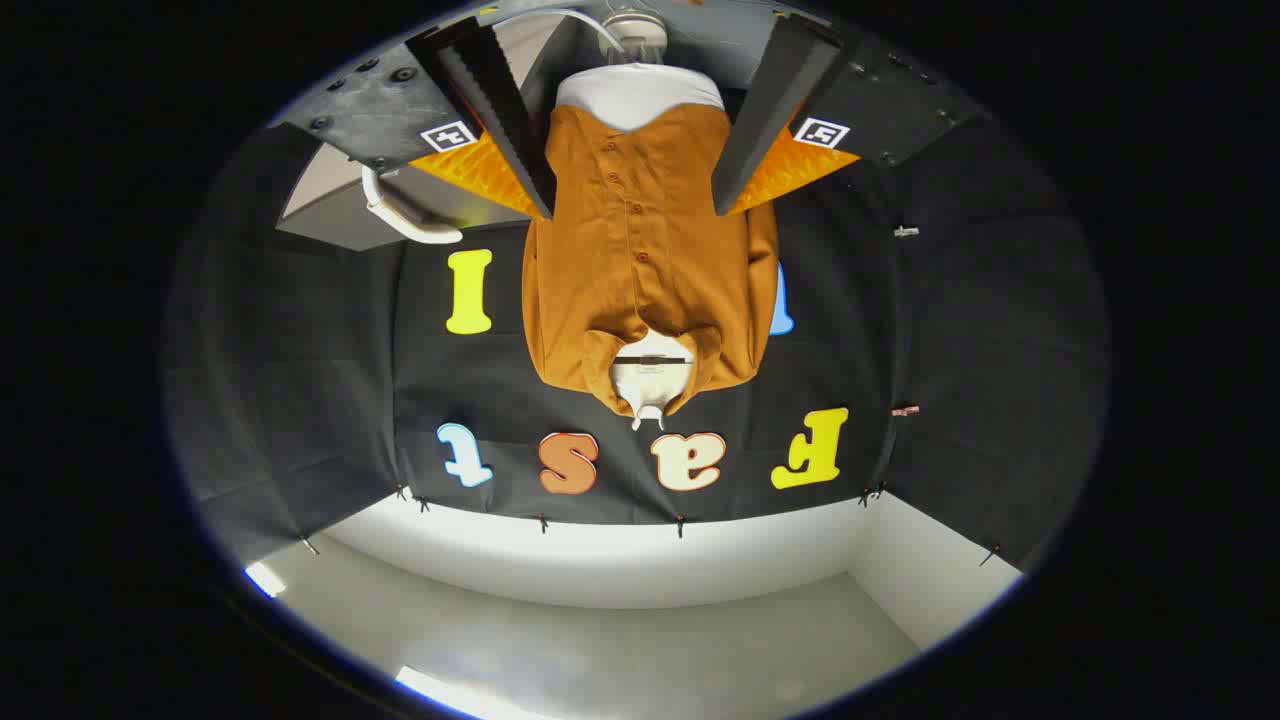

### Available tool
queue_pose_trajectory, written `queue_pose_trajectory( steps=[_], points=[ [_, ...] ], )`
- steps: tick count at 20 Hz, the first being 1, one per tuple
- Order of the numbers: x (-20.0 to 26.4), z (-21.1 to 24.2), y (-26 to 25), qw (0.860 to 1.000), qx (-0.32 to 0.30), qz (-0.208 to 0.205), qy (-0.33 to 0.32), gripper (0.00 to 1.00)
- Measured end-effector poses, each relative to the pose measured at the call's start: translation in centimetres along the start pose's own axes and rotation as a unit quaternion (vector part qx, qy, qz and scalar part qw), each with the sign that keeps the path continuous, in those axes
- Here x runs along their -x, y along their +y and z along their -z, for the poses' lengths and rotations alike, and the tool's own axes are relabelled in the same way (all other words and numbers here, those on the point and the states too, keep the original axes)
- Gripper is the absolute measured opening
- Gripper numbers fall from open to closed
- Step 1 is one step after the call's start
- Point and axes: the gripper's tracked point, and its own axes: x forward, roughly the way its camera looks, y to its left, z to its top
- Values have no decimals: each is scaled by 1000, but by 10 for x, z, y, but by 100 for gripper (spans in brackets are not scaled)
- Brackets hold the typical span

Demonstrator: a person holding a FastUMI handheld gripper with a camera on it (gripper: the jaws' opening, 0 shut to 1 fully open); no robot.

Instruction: Iron the clothes twice with a garment steamer, once on the left side and once on the right side.

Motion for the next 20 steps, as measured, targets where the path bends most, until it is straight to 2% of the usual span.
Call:
queue_pose_trajectory(
  steps=[20],
  points=[
    [7, -4, 2, 1000, 1, 12, -1, 99]
  ],
)
